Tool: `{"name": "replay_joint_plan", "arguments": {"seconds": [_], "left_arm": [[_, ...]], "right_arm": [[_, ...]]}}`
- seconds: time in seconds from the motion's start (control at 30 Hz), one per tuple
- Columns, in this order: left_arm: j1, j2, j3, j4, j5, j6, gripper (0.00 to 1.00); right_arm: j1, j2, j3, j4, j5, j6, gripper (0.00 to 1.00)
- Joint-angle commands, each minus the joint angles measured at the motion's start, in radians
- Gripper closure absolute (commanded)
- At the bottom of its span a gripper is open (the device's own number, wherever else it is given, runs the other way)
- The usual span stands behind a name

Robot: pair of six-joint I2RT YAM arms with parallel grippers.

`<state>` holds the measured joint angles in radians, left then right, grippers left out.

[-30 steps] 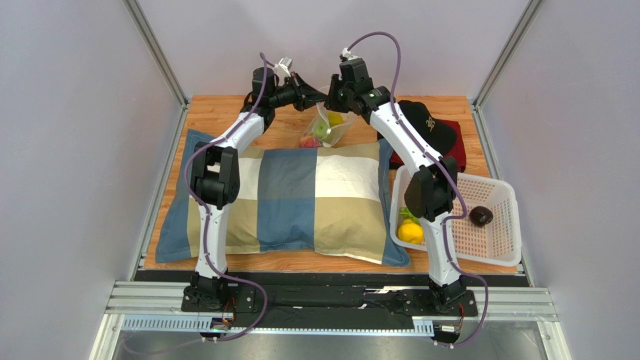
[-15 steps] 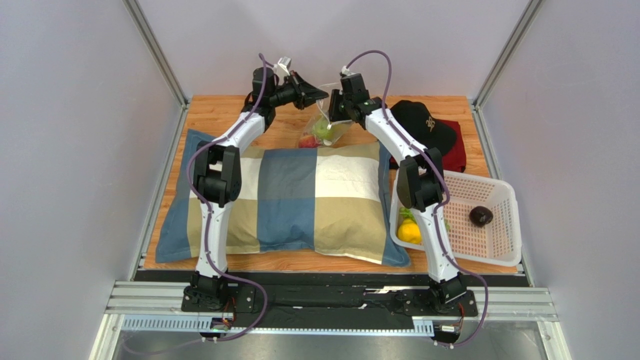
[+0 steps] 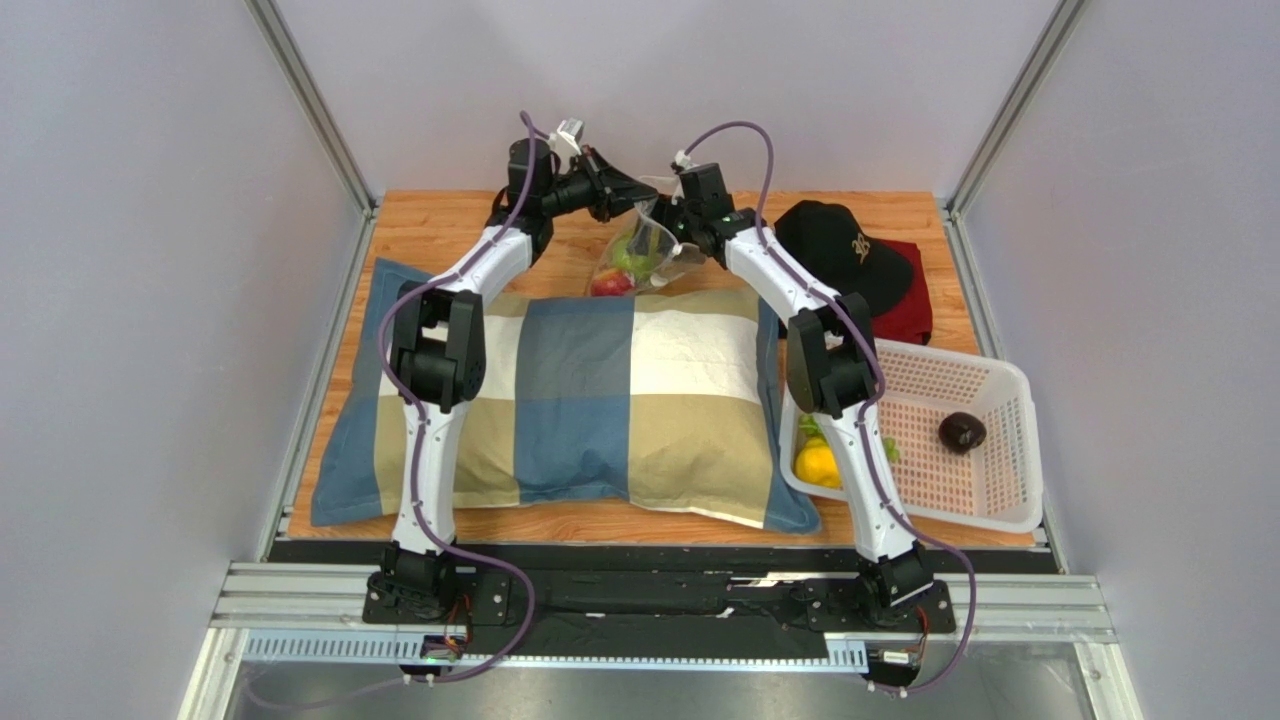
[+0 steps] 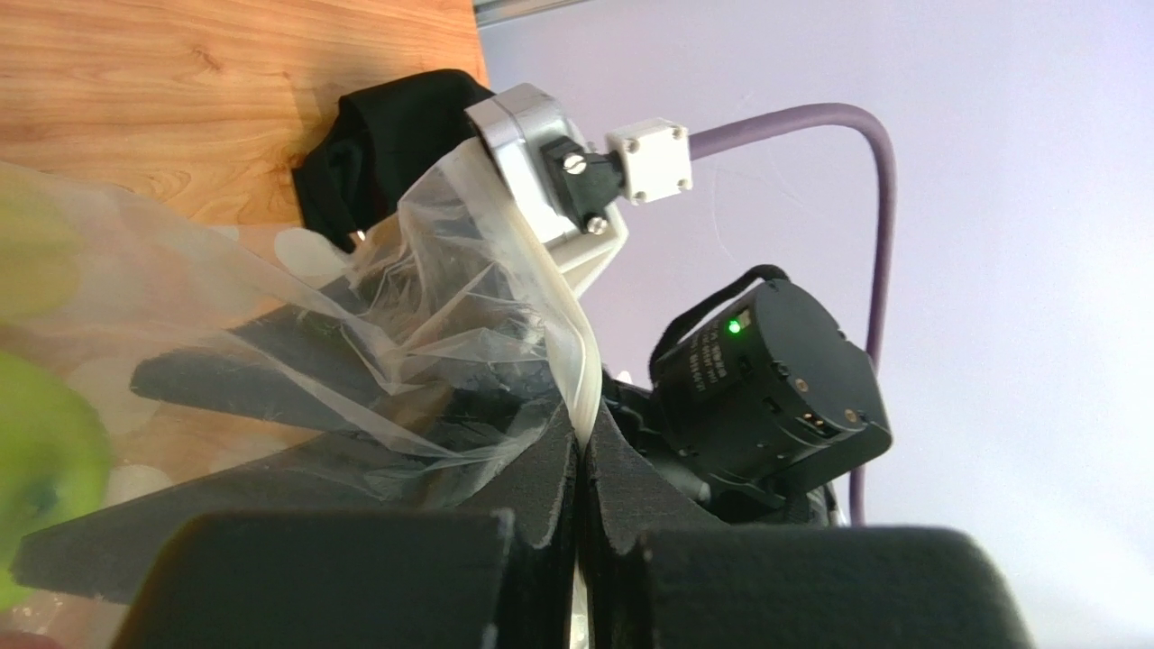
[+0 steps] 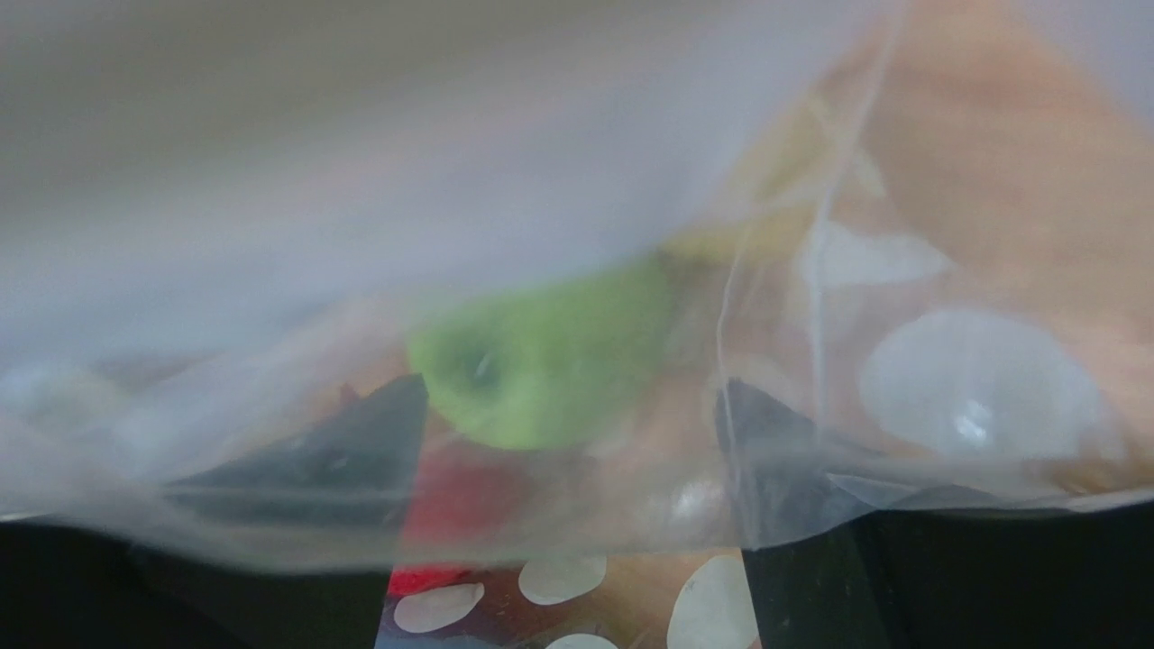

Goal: Open the zip-top bag and remove the fake food

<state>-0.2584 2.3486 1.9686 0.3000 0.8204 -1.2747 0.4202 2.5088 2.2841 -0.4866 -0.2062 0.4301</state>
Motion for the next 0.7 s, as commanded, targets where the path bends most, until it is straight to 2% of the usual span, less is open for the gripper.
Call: {"name": "replay_joint_plan", "arguments": {"seconds": [0.0,0.17,0.27,0.3,0.37,0.4,0.47,0.6,0.67], "left_arm": [[-0.013,-0.008,0.009,0.057,0.010,-0.006,1.00],[-0.013,-0.025,-0.048,0.077,0.016,-0.002,1.00],[-0.013,-0.035,-0.071,0.076,0.017,0.006,1.00],[-0.013,-0.038,-0.077,0.076,0.016,0.006,1.00],[-0.012,-0.041,-0.079,0.077,0.017,0.008,1.00],[-0.012,-0.043,-0.077,0.074,0.019,0.008,1.00],[-0.008,-0.046,-0.074,0.067,0.020,0.012,1.00],[0.011,-0.048,-0.074,0.067,0.006,0.009,1.00],[0.025,-0.049,-0.076,0.079,0.003,-0.012,1.00]], "right_arm": [[0.009,0.051,0.024,0.063,-0.032,0.042,0.15],[0.008,0.114,0.046,0.108,-0.053,0.114,0.15],[0.009,0.120,0.037,0.161,-0.078,0.142,0.21],[0.006,0.122,0.032,0.177,-0.087,0.148,0.28],[0.002,0.113,0.023,0.218,-0.111,0.173,0.35],[0.002,0.096,0.023,0.221,-0.111,0.173,0.49],[0.000,0.067,0.009,0.217,-0.105,0.173,0.56],[-0.009,-0.043,-0.028,0.171,-0.082,0.174,0.84],[-0.009,-0.106,-0.040,0.125,-0.072,0.150,0.87]]}}
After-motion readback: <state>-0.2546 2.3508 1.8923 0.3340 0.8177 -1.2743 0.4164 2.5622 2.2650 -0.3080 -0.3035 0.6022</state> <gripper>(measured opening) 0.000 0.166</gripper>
